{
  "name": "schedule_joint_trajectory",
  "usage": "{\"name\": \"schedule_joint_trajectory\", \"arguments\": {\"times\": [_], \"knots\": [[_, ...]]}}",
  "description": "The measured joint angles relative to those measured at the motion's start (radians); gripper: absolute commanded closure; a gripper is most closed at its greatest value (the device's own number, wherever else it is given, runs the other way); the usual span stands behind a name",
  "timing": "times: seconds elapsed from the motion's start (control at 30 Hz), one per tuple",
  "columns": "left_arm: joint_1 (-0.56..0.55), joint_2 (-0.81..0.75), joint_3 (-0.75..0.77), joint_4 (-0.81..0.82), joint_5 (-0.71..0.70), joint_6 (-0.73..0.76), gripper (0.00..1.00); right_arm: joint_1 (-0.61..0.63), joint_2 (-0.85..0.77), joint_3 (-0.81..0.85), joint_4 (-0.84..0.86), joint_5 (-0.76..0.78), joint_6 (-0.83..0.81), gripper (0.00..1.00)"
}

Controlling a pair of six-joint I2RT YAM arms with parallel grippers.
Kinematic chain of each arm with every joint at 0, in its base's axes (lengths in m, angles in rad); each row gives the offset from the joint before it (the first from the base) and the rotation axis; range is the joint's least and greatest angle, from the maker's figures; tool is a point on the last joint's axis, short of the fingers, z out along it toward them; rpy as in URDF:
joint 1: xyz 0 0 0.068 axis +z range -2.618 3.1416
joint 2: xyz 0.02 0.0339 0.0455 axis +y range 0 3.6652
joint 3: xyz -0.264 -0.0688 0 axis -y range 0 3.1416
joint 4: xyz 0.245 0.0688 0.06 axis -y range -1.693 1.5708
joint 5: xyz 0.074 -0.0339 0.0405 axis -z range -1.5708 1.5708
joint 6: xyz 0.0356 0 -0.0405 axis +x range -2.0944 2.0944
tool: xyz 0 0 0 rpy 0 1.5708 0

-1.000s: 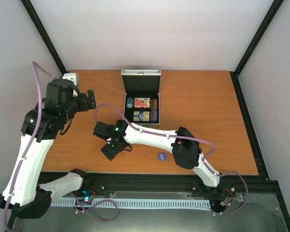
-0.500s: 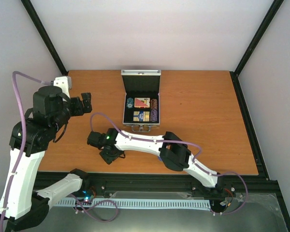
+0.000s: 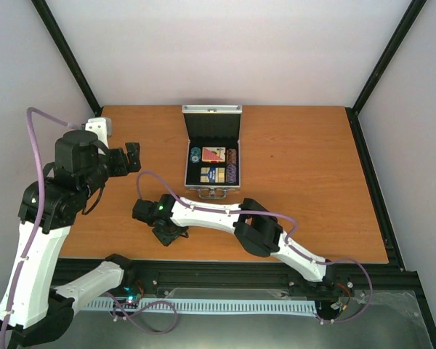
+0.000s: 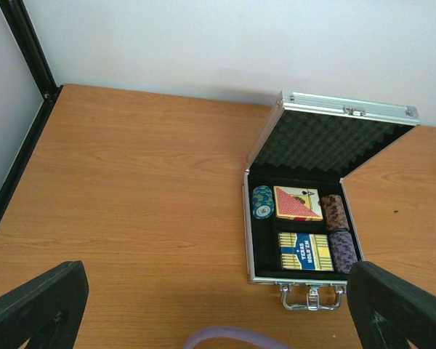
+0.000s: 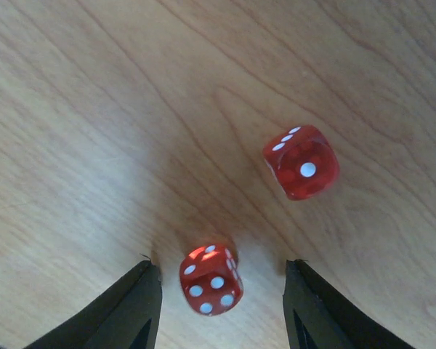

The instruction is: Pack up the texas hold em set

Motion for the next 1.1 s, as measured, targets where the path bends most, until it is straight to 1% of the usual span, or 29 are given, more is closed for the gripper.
{"name": "schedule_joint_trajectory", "arguments": {"times": [0.23,0.33,0.5,0.67,0.77,1.1], "knots": [[0.0,0.0,-0.002,0.0,-0.004,0.0,0.0,-0.021,0.01,0.0,0.005,-0.002,-0.024,0.53],[0.0,0.0,-0.005,0.0,-0.008,0.0,0.0,-0.029,0.01,0.0,0.008,-0.004,-0.035,0.58],[0.0,0.001,-0.014,0.0,-0.012,0.0,0.0,-0.032,0.01,0.0,0.009,-0.023,-0.055,0.63],[0.0,0.003,-0.017,0.001,-0.013,0.0,0.0,-0.031,0.011,0.0,0.011,-0.047,-0.066,0.83],[0.0,0.003,-0.021,0.001,-0.015,0.001,0.0,-0.032,0.011,-0.006,0.018,-0.055,-0.065,0.92],[0.0,0.004,-0.032,0.001,-0.016,0.001,0.0,-0.032,0.001,-0.014,0.009,-0.042,-0.066,0.93]]}}
